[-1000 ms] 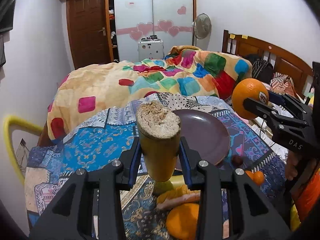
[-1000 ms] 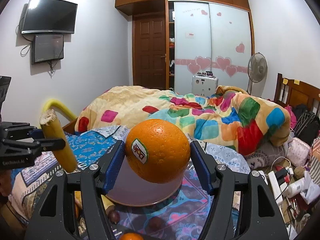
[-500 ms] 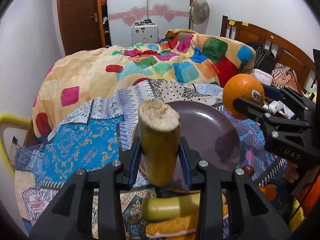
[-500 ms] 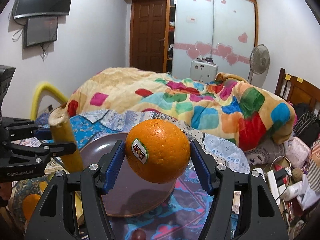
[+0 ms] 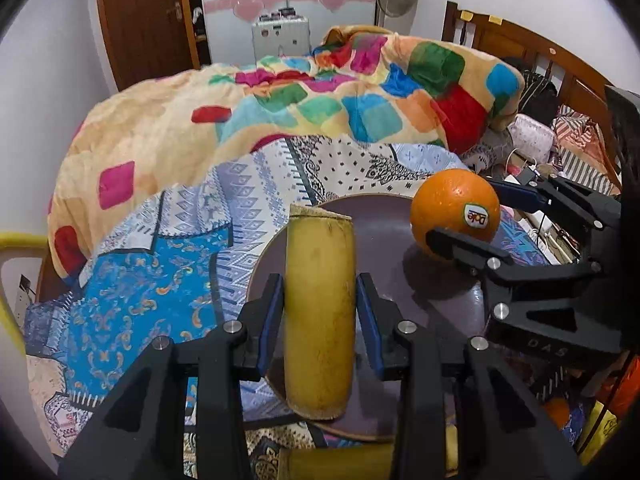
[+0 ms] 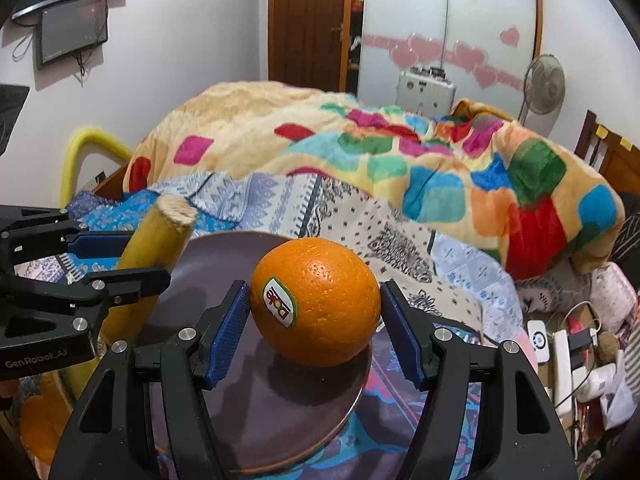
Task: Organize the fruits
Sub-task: 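Carry the gourd and orange onto the purple plate and open both tools, then grasp the second large orange with the left tool while the right tool moves toward the pomelo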
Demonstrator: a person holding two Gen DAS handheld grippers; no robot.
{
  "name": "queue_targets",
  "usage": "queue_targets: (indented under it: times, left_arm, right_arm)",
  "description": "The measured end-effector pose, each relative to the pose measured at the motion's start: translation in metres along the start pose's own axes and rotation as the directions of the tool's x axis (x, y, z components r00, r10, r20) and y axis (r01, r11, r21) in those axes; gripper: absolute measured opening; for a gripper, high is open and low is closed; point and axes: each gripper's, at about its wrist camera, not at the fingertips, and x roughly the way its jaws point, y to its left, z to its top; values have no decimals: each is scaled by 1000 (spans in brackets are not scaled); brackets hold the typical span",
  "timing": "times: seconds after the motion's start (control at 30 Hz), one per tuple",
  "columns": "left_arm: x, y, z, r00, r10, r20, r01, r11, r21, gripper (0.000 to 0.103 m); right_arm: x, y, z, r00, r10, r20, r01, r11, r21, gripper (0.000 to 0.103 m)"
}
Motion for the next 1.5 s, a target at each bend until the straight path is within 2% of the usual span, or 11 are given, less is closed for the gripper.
queue_targets:
  times: [0.23,0.3,0.5,0.77,1.0,1.2,1.5]
  left_arm:
    - [22,7,6,999,4,-54,-5,1000,-22,35]
    - [22,7,6,999,1,-47,-2,1000,-19,31]
    - [17,2,8,1000,10,-27,-10,1000,1,31]
    - [4,10,4,1000,5,-2,-5,1000,-30,31]
    - [-28,18,-3,999,21,40,-18,997,-72,31]
    - [-63,15,-20,997,42,63,-37,996,-85,32]
    - [-120,4,-56,992,54,113,-41,993,-111,49]
  right_arm:
    - [13,2,2,999,-6,-43,4,999,-35,63]
    - [17,1,2,999,5,-54,-6,1000,-26,64]
    - [21,5,4,998,-7,-54,5,999,-40,65]
    - [16,5,3,998,12,-62,-14,999,-31,66]
    - [-5,7,5,999,10,-31,-11,1000,-18,66]
    - [-42,13,3,1000,16,13,-16,1000,-3,66]
    - [-97,24,-8,996,22,84,-21,1000,-5,67]
